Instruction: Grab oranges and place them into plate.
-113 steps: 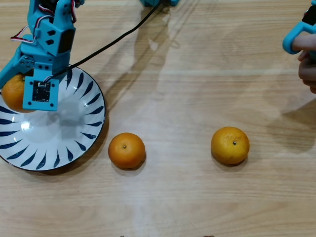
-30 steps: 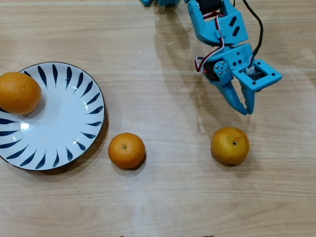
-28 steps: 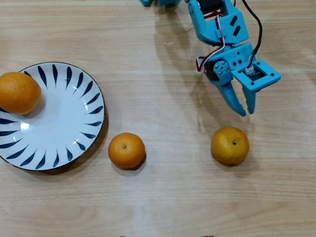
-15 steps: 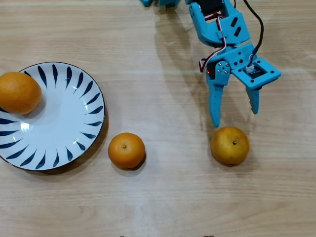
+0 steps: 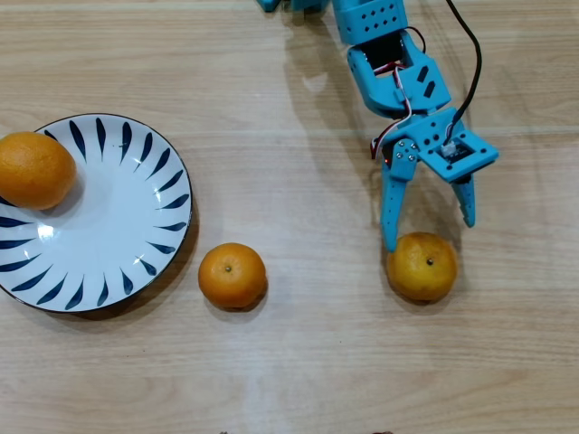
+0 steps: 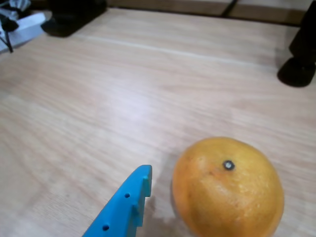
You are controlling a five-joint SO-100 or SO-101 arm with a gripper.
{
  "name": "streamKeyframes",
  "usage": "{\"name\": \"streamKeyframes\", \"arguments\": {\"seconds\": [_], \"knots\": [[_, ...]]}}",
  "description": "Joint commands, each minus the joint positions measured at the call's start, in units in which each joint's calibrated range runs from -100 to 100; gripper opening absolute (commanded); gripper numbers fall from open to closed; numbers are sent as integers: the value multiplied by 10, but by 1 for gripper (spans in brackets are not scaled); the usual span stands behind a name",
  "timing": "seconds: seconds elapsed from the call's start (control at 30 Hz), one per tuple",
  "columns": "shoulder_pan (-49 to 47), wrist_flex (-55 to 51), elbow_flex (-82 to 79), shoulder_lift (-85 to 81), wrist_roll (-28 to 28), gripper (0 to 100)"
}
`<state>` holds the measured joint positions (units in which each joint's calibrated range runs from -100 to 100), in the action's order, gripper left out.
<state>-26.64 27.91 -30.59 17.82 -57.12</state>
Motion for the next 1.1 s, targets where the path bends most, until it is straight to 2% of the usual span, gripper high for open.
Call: {"name": "streamKeyframes", "arguments": {"seconds": [0.0, 1.07], "knots": [[1, 15, 48, 13, -3, 37], [-3, 9, 234, 201, -22, 38]]}}
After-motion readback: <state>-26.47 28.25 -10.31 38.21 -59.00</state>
